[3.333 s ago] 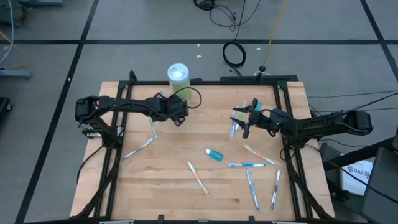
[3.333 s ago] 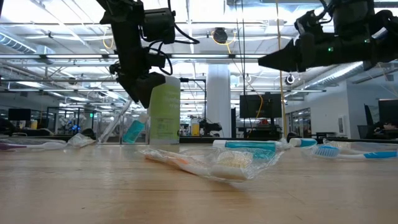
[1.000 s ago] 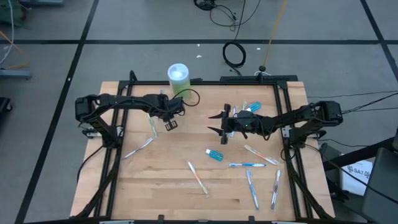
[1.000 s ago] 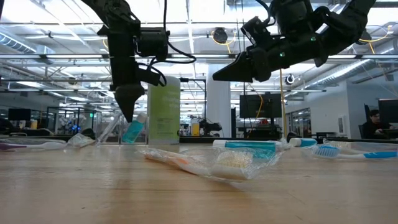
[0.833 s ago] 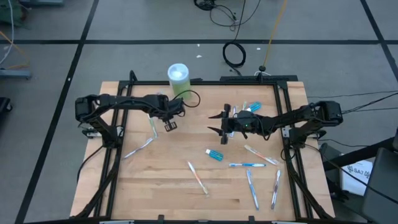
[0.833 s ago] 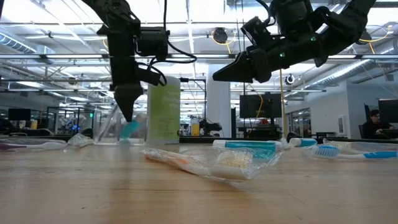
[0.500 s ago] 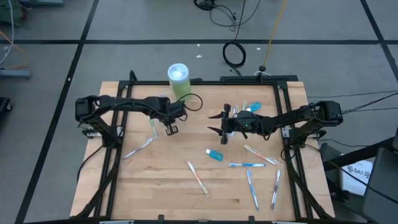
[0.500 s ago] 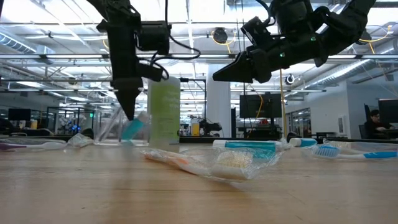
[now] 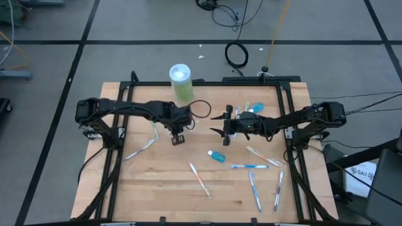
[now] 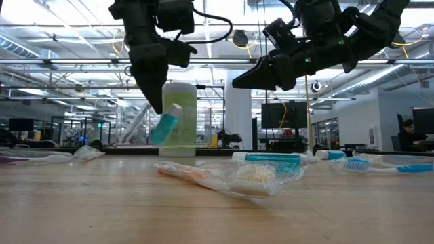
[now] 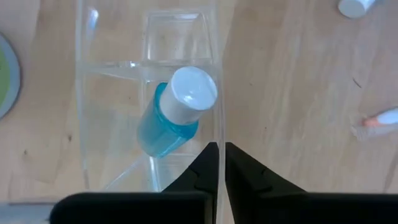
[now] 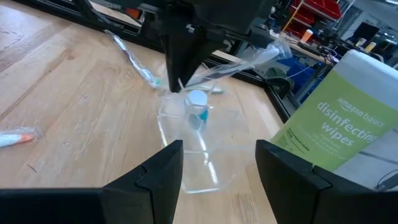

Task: Pick & Place toothbrushing station
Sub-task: Adjust the blue mouthwash

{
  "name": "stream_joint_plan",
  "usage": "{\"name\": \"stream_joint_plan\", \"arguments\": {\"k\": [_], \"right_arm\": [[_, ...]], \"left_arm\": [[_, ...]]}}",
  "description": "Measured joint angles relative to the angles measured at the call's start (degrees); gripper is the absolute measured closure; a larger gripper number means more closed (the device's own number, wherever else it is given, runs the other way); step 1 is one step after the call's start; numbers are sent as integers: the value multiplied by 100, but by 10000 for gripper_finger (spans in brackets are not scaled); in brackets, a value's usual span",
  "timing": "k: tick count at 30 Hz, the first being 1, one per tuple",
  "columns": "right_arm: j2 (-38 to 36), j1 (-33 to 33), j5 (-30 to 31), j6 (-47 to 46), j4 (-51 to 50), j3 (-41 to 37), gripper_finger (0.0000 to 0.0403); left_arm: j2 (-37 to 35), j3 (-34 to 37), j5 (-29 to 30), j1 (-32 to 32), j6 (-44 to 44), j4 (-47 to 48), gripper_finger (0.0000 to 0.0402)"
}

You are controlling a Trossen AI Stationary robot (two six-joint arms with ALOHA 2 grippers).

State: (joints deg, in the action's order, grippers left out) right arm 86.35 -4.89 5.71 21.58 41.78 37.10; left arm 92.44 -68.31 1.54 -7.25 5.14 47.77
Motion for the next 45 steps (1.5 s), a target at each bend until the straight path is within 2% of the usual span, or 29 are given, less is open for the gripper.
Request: {"name": "stream_joint_plan", "arguments": {"k": [8,12,17,22,30,38,41,45], "right_arm": [[0,0,-341,25,9,0,206],[0,0,-345,20,15,-2,206],[0,-1,-448,18,15,-2,206],[0,0,-449,18,1,-2,206],[0,0,-451,16,-2,-2,206],[0,0,-447,16,-2,-2,206],[0,0,-447,16,-2,-2,206],[0,0,-445,16,-2,-2,206]], "left_arm": [[0,9,0,361,141,-301,396],[0,97,-13,419,320,-454,383],[0,111,-329,476,509,-448,383],[25,114,-302,475,571,-445,396],[356,115,-302,468,531,-420,380],[398,116,-103,466,553,-431,393],[398,116,-96,466,615,-432,377],[393,116,-85,468,763,-442,336]]}}
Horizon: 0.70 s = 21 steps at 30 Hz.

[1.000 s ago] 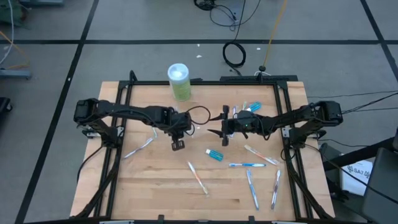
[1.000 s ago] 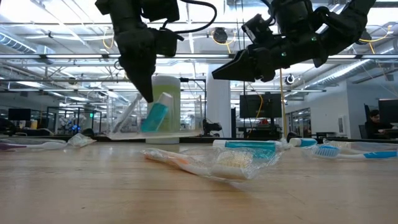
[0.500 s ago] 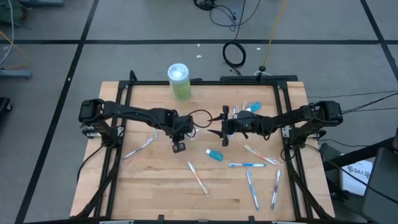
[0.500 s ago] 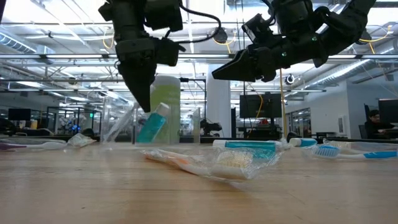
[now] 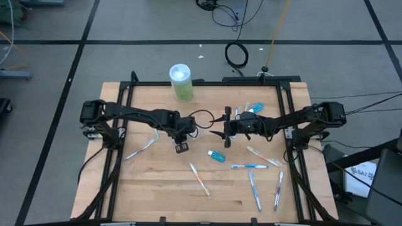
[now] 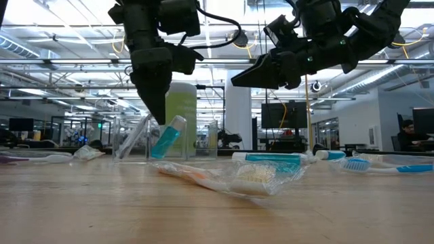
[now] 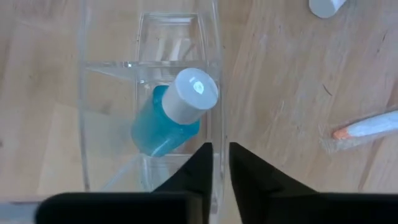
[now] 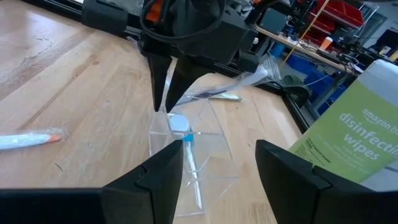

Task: Pick & Place toothbrushing station
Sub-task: Adjust the blue mouthwash

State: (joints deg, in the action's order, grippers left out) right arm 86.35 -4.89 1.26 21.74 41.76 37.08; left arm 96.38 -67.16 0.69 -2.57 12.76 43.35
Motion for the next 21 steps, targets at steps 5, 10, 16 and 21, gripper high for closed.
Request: {"name": "stream_joint_plan", "arguments": {"k": [5,10,16,21], "right_arm": [[0,0,0,0,0,0,206],[0,0,3,0,52,0,206],[0,-7,-4,-241,131,0,206],[0,-59,-7,-455,131,0,206]], "left_arm": [[0,0,0,-2,-27,3,293],[-1,-238,6,-2,68,335,278],[-9,-693,672,-2,18,762,288],[-11,-817,906,-2,30,387,291]]}}
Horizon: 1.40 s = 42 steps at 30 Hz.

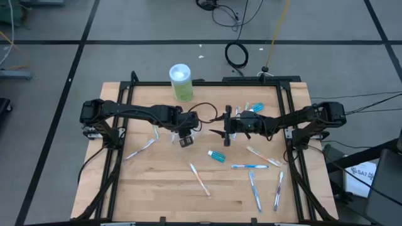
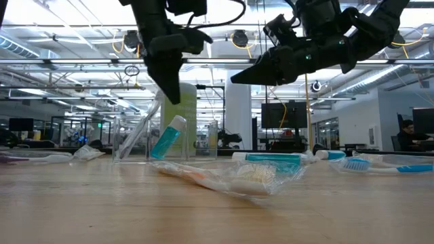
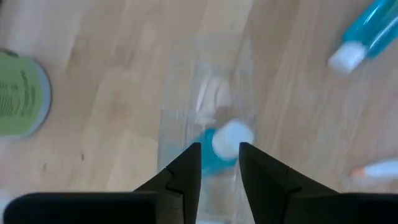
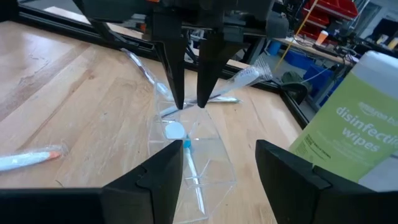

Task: Pick & Place toothbrushing station
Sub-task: Adjust the blue mouthwash

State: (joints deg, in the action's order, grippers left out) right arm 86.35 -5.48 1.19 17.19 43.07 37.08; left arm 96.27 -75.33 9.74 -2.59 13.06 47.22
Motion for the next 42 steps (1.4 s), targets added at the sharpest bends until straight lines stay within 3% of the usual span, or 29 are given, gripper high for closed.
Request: {"name": "stream_joint_plan", "arguments": {"k": [8,22,42], "right_arm": [[266,-17,1,-340,-33,197,206],[1822,-244,487,-1320,-3,1250,206],[1849,-315,479,-1355,-295,1237,206]], "left_arm": [[0,-7,386,4,105,-286,291],[11,20,373,95,253,-353,291],[579,26,573,352,357,-233,291]]}}
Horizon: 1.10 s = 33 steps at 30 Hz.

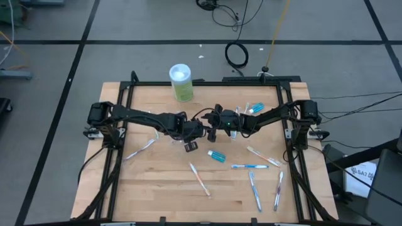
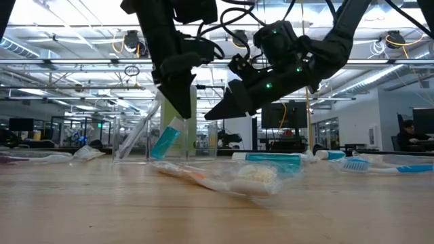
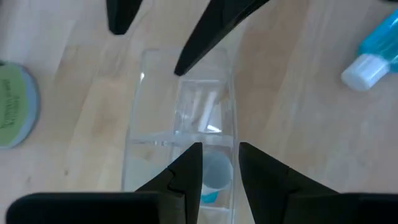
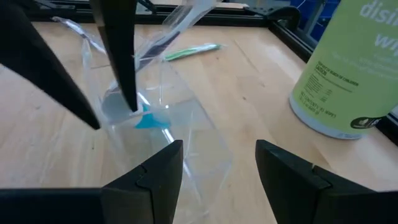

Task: Pick & Place toothbrushing station
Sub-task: Adjust the blue mouthwash

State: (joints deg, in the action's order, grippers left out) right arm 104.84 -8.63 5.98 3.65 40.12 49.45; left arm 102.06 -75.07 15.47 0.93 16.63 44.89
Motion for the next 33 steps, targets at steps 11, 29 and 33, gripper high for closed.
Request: {"name": "stream_joint_plan", "arguments": {"k": [11,29,33], "right_arm": [[0,-4,-3,47,-30,0,206],[0,-4,-4,65,-11,0,206],[0,-4,-3,65,-15,-2,206]], "left_arm": [[-39,0,288,-2,17,209,291],[-393,-2,674,20,425,469,291],[-266,-2,670,78,439,456,291]]}}
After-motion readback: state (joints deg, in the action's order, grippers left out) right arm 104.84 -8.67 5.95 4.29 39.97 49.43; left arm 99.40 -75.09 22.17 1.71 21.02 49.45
